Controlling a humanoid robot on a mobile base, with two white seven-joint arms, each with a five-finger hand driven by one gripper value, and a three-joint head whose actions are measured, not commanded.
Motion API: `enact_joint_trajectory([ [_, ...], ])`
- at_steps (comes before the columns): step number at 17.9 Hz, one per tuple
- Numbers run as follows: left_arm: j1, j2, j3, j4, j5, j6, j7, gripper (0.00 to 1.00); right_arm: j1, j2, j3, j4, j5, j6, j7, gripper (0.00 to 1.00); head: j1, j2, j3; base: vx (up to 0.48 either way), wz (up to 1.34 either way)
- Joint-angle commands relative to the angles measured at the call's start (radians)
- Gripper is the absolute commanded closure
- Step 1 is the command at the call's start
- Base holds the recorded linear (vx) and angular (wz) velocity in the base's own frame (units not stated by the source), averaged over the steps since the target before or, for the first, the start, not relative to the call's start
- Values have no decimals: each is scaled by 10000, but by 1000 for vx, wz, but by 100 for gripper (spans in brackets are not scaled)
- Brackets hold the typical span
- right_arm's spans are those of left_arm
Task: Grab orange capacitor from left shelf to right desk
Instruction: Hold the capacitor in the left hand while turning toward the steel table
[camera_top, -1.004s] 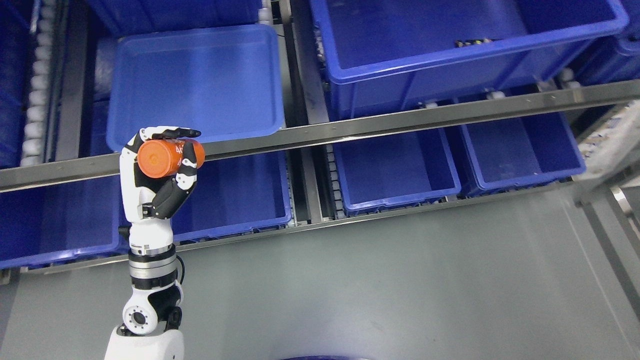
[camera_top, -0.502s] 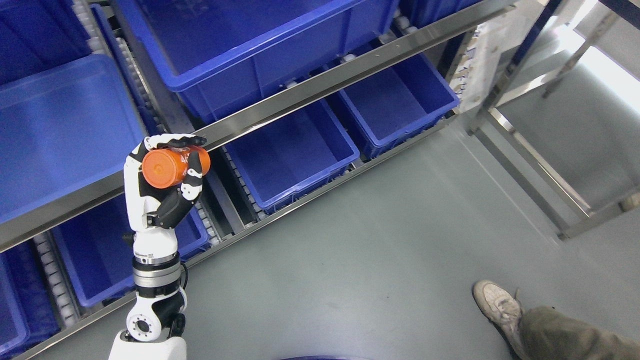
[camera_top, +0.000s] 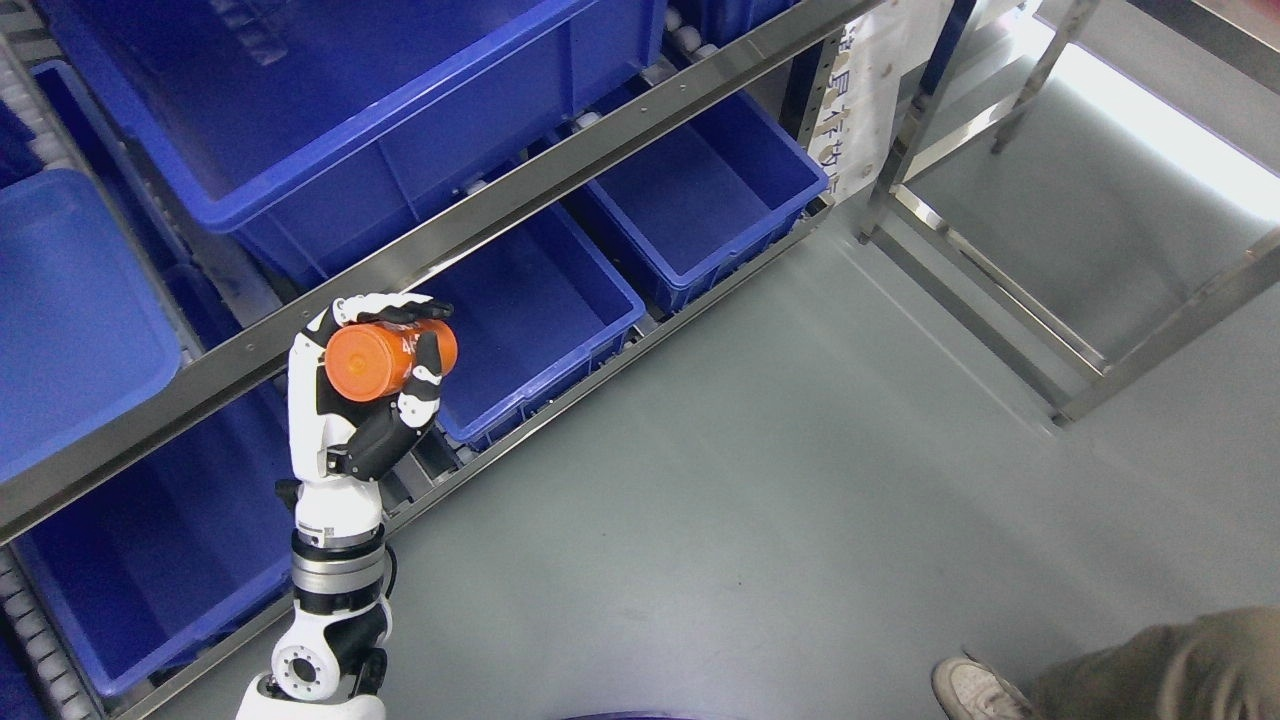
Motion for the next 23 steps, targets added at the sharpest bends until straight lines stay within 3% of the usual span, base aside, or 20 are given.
enact_joint_trajectory([
  [1, 13, 35, -627, -7, 0, -3, 8, 98, 230, -164, -119, -175, 61, 8, 6, 0, 0, 0, 0, 60, -359],
  [11, -63, 35, -1088, -7, 0, -3, 8, 98, 230, -164, -119, -175, 61, 8, 6, 0, 0, 3, 0, 145, -343],
  [23, -324, -26, -1164, -7, 0, -3, 8, 98, 230, -164, -119, -175, 61, 8, 6, 0, 0, 3, 0, 335, -414],
])
